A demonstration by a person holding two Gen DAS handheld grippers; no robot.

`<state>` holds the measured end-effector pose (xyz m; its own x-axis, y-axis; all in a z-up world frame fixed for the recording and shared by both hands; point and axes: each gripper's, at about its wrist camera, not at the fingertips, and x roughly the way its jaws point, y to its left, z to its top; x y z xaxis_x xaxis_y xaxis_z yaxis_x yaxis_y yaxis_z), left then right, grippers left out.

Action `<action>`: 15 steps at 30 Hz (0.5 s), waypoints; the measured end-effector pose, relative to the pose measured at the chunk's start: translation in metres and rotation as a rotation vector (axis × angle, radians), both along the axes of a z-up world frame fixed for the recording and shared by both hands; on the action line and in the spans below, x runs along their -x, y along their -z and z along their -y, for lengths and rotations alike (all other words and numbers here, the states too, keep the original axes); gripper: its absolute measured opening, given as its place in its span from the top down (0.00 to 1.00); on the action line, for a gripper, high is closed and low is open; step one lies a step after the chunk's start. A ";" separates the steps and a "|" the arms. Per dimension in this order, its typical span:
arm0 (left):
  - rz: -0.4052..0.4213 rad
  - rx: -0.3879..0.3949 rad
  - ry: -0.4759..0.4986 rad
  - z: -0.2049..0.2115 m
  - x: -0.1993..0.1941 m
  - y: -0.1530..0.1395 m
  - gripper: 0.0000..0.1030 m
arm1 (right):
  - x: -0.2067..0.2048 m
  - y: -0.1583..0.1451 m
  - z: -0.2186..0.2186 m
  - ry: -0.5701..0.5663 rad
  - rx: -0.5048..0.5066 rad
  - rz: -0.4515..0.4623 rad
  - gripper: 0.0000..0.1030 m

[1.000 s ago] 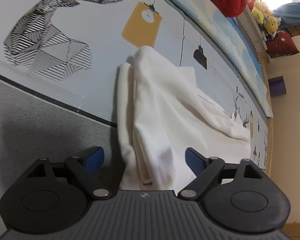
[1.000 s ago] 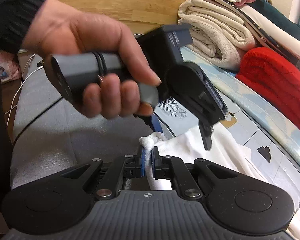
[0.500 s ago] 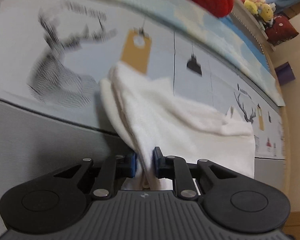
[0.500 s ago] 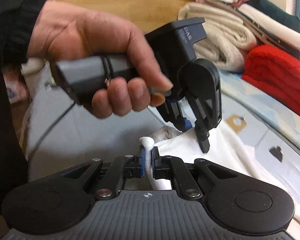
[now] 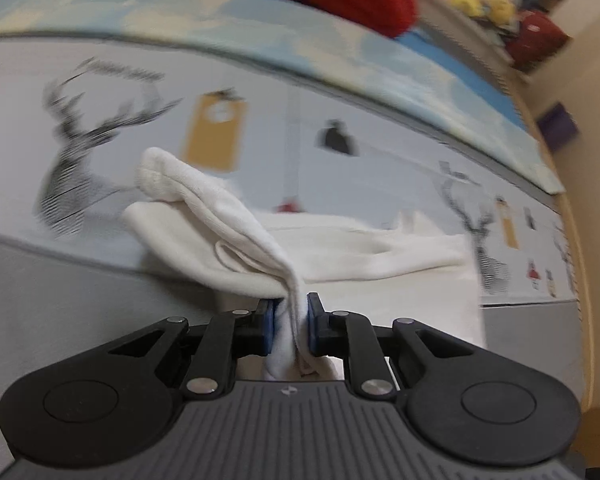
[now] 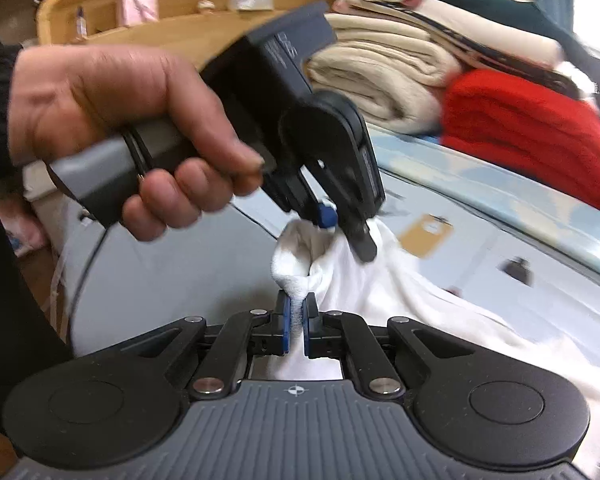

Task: Fold small clothes
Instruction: 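Grasp the folded shirt corner with the right gripper and lift it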

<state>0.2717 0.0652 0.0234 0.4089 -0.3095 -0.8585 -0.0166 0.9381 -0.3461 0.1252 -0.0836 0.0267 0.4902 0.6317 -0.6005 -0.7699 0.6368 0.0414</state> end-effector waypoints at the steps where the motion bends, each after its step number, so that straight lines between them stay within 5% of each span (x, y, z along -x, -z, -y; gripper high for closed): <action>1: 0.020 0.009 0.028 0.016 -0.002 -0.002 0.84 | 0.001 -0.001 0.010 0.025 0.011 0.005 0.95; 5: 0.107 0.087 0.129 0.075 -0.003 -0.005 0.86 | 0.001 -0.006 0.056 0.135 0.041 0.006 0.95; 9: 0.278 0.201 0.276 0.129 0.011 -0.020 0.86 | 0.006 -0.004 0.099 0.264 0.134 0.071 0.95; 11: 0.325 0.262 0.337 0.147 0.017 -0.027 0.75 | 0.009 -0.003 0.120 0.341 0.190 0.113 0.95; 12: 0.321 0.275 0.356 0.154 0.019 -0.029 0.55 | 0.008 0.000 0.133 0.412 0.224 0.105 0.96; 13: 0.316 0.271 0.367 0.159 0.021 -0.030 0.46 | 0.006 0.003 0.144 0.474 0.255 0.087 0.97; 15: 0.321 0.229 0.368 0.165 0.022 -0.029 0.46 | -0.002 0.017 0.168 0.586 0.306 0.003 0.97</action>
